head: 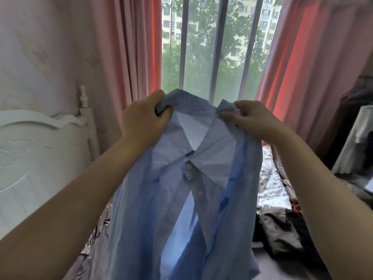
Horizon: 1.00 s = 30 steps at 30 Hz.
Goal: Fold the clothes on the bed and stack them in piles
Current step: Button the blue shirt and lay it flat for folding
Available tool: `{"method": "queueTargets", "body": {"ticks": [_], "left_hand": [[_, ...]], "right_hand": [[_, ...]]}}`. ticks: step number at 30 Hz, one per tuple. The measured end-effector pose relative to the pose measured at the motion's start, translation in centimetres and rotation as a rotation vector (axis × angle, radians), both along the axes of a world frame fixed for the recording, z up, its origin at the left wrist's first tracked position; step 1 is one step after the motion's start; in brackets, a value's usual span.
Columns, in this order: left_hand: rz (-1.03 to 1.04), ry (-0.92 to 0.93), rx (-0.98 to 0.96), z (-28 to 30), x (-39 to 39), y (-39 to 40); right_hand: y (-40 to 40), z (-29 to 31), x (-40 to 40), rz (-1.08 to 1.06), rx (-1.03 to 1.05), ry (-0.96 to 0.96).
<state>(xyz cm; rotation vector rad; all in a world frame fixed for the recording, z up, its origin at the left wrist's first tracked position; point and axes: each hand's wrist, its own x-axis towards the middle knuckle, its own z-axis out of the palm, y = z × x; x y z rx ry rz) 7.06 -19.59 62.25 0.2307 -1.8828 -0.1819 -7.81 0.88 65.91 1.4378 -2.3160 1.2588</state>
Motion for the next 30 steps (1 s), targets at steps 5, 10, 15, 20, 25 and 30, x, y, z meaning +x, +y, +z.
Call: {"method": "queueTargets", "body": {"ticks": [5,10,15,20,25,30], "left_hand": [[0.005,-0.297,0.156,-4.1,-3.6,-2.5],[0.037,-0.609,0.408,-13.7,-8.9,-6.4],[0.160,-0.874,0.460,-27.5,-14.1,-9.8],[0.198,-0.960,0.469,-39.4,-15.6,-11.3],[0.265,-1.010,0.517,-48.3,-17.4,-13.6],[0.339,-0.940,0.788,-54.2,-21.7,-17.5]], "right_hand": [[-1.9,-4.9,-3.7,-0.009,0.122,-0.316],[-7.0,-15.0,-9.3,-0.141,0.344,-0.431],[-13.0,-29.4,-14.6,-0.279,0.594,-0.316],[-15.1,-42.0,-16.5,-0.365,0.677,-0.376],[-16.9,-51.7,-19.2,-0.285,0.604,-0.482],[-21.7,-57.5,-22.4,-0.287,0.558,-0.478]]}}
